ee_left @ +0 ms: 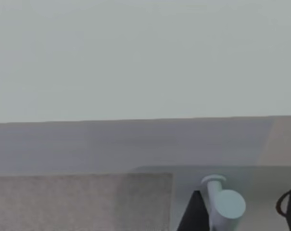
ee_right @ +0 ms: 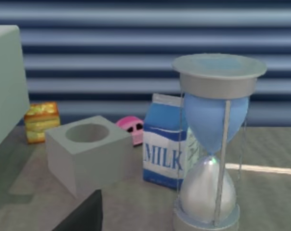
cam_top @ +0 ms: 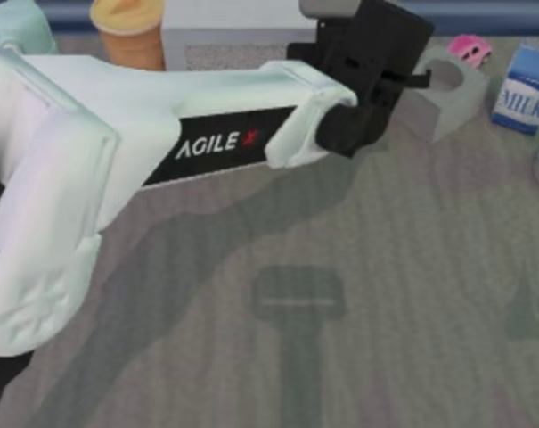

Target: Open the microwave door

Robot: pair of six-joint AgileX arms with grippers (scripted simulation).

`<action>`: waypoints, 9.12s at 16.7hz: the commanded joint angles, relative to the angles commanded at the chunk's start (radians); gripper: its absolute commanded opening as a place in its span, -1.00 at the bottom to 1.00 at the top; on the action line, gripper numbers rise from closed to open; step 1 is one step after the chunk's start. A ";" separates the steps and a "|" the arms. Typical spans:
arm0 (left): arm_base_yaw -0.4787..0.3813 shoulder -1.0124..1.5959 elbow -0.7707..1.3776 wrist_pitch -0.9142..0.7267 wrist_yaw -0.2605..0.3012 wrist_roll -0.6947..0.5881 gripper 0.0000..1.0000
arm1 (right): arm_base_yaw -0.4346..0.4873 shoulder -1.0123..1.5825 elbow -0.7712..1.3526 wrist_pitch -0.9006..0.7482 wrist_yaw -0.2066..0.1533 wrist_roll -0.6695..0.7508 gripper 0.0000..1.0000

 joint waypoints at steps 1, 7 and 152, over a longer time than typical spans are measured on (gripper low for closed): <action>0.000 0.000 0.000 0.000 0.000 0.000 -1.00 | 0.000 0.000 0.000 0.000 0.000 0.000 1.00; -0.054 0.030 0.065 -0.116 0.025 -0.025 -1.00 | 0.000 0.000 0.000 0.000 0.000 0.000 1.00; 0.062 -0.103 0.189 -0.804 0.459 0.027 -1.00 | 0.000 0.000 0.000 0.000 0.000 0.000 1.00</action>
